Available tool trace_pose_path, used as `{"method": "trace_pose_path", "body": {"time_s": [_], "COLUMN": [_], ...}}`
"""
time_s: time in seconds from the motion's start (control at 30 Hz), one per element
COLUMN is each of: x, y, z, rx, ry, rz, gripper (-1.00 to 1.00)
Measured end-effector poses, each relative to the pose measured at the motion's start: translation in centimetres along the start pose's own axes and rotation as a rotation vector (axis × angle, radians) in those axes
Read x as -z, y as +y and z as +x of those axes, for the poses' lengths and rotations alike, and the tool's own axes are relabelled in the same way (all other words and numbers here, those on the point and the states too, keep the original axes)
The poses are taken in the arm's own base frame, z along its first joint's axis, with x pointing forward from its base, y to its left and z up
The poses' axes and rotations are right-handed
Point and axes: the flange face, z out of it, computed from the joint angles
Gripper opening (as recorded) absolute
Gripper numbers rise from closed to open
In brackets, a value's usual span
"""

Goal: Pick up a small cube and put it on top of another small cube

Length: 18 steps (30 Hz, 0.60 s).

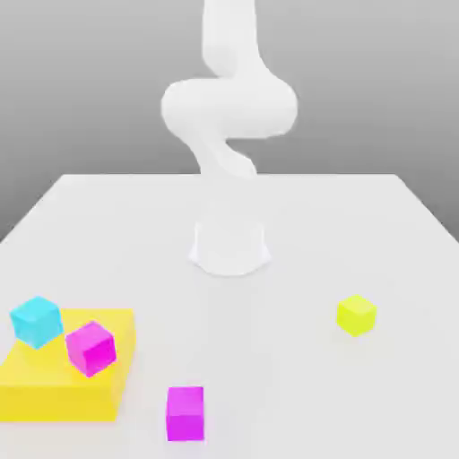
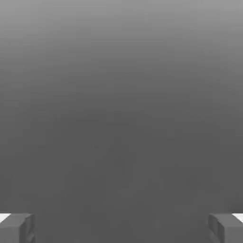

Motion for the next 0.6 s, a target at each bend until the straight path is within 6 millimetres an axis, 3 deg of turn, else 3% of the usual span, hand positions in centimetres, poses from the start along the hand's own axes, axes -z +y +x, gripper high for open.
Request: {"method": "trace_pose_path", "body": {"time_s": [0.17, 0.33, 0.47, 0.6], "x": [-11.3, -19.5, -23.8, -26.3], "y": [-0.9, 1.4, 6.0, 13.5], "z": [-9.4, -20.9, -31.1, -41.6], "rx": [0.109, 0.229, 0.343, 0.477], "ry": [-0.179, -0.345, -0.477, -0.619], "rz": [-0.07, -0.155, -0.24, -0.34], "gripper": [0.0, 0.0, 0.0, 0.0]}}
